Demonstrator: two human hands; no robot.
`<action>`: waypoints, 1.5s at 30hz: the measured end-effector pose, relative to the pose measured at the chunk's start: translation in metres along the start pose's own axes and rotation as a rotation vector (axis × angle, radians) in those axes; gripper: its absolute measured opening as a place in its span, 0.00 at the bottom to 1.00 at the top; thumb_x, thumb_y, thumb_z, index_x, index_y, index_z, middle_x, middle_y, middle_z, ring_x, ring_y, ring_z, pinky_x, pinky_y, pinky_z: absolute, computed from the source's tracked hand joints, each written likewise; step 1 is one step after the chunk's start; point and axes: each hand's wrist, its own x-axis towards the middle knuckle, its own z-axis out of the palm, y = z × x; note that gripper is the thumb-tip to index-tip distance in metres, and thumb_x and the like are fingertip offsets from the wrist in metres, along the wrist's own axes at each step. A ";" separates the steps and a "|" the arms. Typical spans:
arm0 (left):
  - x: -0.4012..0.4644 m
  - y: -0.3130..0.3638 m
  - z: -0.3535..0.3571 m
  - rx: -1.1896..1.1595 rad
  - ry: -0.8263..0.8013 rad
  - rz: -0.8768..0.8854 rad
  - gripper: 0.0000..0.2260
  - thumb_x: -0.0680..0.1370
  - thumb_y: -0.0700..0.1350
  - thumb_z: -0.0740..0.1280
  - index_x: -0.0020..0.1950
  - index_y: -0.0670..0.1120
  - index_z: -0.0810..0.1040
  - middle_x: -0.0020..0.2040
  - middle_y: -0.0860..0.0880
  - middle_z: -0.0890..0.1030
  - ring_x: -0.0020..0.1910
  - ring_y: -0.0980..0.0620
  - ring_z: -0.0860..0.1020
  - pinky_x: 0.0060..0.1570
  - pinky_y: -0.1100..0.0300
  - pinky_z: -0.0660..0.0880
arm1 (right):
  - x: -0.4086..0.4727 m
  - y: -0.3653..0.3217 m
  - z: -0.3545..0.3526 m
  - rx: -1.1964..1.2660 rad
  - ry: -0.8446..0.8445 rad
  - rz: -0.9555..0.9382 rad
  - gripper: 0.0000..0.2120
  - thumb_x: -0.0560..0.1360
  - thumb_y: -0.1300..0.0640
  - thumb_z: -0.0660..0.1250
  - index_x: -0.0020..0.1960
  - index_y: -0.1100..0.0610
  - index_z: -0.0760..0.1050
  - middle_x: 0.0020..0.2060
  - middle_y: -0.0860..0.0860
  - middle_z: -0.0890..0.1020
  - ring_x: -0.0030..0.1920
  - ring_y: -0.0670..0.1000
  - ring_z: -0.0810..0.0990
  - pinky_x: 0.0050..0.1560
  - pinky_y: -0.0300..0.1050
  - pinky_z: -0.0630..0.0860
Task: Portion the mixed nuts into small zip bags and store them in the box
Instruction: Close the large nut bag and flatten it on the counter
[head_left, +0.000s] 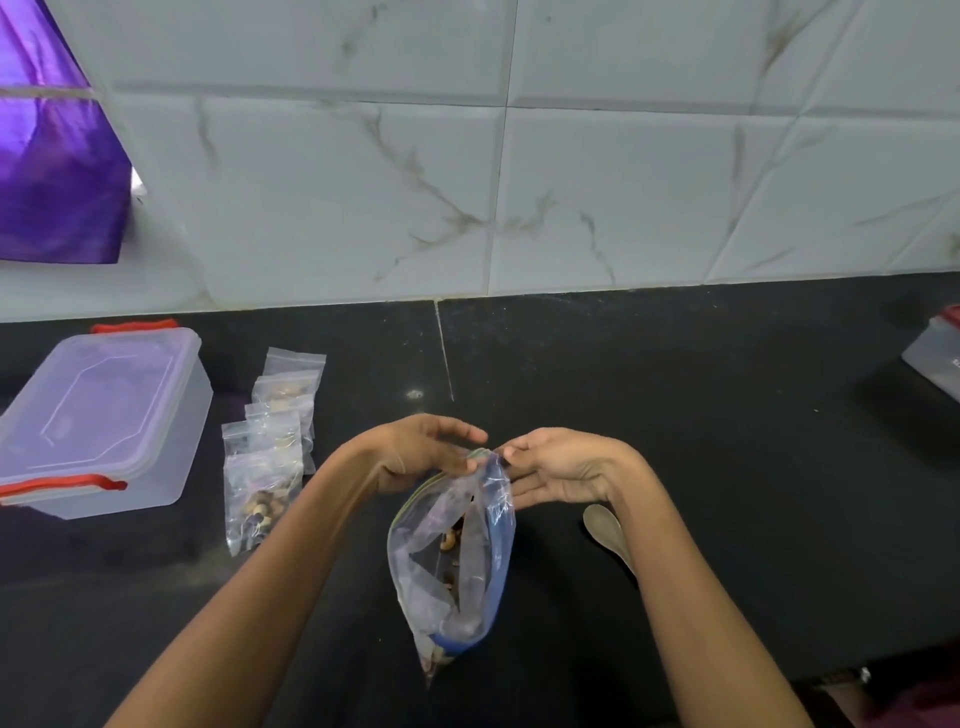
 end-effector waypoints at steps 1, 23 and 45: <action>0.001 -0.004 -0.002 -0.100 -0.033 -0.014 0.14 0.75 0.29 0.65 0.56 0.44 0.76 0.46 0.44 0.82 0.41 0.49 0.82 0.40 0.58 0.81 | 0.000 0.001 -0.004 0.027 -0.035 -0.007 0.13 0.82 0.63 0.55 0.64 0.63 0.71 0.58 0.61 0.79 0.57 0.57 0.80 0.56 0.47 0.78; -0.009 -0.017 0.046 0.649 0.909 0.404 0.04 0.75 0.40 0.66 0.49 0.46 0.76 0.44 0.51 0.79 0.41 0.53 0.75 0.34 0.65 0.66 | 0.009 0.008 0.044 -0.572 0.870 -0.581 0.12 0.71 0.67 0.68 0.47 0.52 0.75 0.32 0.45 0.74 0.33 0.43 0.75 0.34 0.36 0.74; -0.026 -0.021 0.070 1.011 0.938 0.263 0.14 0.81 0.56 0.57 0.43 0.48 0.62 0.44 0.50 0.76 0.42 0.50 0.78 0.34 0.60 0.65 | -0.006 0.012 0.069 -1.073 0.876 -0.430 0.08 0.79 0.57 0.63 0.56 0.56 0.68 0.52 0.53 0.75 0.51 0.51 0.78 0.43 0.41 0.73</action>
